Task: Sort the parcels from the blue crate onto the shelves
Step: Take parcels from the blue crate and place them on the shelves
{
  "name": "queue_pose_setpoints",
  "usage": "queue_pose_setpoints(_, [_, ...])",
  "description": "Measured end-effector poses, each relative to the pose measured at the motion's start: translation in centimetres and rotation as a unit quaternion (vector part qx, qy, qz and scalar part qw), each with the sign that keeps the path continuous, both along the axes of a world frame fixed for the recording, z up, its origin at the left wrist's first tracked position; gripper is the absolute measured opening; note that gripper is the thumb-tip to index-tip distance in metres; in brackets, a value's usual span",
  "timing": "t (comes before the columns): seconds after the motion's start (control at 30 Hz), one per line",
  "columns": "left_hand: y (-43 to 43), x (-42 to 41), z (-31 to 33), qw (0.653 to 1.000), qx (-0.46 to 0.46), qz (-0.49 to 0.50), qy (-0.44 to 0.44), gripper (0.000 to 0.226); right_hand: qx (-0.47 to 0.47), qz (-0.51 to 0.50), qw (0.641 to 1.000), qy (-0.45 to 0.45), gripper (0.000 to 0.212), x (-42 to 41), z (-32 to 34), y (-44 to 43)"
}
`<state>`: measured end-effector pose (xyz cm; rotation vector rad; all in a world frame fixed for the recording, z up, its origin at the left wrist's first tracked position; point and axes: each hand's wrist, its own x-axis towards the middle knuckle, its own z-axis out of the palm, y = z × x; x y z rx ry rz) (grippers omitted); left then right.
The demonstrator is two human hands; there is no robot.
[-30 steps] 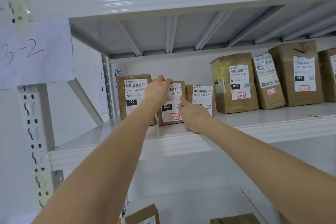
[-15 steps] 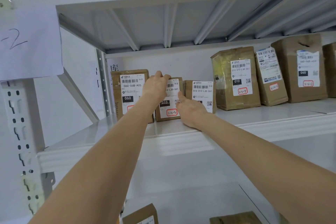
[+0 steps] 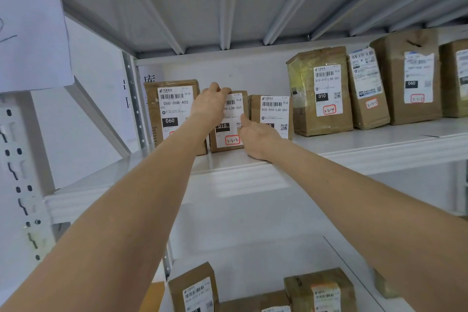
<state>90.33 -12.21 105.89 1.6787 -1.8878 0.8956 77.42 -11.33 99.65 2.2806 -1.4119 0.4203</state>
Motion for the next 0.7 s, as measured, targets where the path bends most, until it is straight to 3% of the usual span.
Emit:
queue_pose_setpoints(0.5, [1.8, 0.0, 0.5, 0.999, 0.028, 0.026, -0.027, 0.073, -0.003, 0.011, 0.997, -0.078, 0.051, -1.4, 0.3, 1.5])
queue_pose_setpoints(0.7, [4.2, -0.7, 0.3, 0.999, 0.022, 0.034, -0.032, 0.063, -0.019, 0.010, 0.997, -0.079, 0.052, -1.8, 0.7, 3.2])
